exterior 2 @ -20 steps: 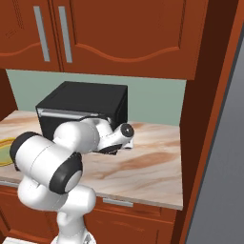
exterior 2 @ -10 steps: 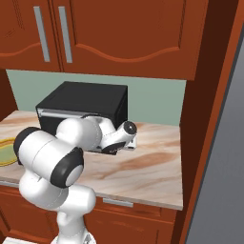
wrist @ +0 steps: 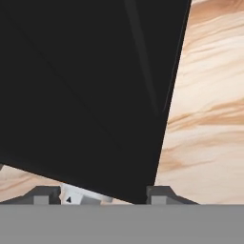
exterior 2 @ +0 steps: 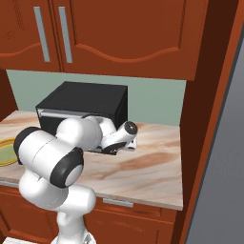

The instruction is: Pick up the bagel from the plate, place it on the toaster oven rack, close the door, and set the timer.

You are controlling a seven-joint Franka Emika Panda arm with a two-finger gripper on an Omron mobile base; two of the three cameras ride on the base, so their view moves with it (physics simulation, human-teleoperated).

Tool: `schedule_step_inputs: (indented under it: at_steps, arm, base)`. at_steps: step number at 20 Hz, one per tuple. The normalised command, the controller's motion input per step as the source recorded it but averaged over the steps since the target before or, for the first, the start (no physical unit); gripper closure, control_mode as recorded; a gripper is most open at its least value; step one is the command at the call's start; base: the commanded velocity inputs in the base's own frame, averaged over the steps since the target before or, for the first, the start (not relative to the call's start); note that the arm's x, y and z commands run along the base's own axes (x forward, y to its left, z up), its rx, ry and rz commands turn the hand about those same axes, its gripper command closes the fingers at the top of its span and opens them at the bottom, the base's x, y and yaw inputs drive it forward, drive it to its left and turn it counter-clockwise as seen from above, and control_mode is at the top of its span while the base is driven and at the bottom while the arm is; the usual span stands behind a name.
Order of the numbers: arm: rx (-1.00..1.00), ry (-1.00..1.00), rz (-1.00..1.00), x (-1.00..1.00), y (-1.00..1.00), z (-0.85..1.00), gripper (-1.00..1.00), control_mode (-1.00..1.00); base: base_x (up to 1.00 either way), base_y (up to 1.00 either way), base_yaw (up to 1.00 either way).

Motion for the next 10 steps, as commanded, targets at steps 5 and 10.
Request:
schedule_step_inputs:
  at_steps: [5, 10]
  arm:
    - [0.0, -0.01, 0.06, -0.19, -0.54, -0.21, 1.0, -1.0]
    - [0.0, -0.01, 0.07, -0.25, -0.65, -0.29, 1.0, -1.0]
  base:
    - [0.0, 0.0, 0.0]
    - [0.0, 0.0, 0.0]
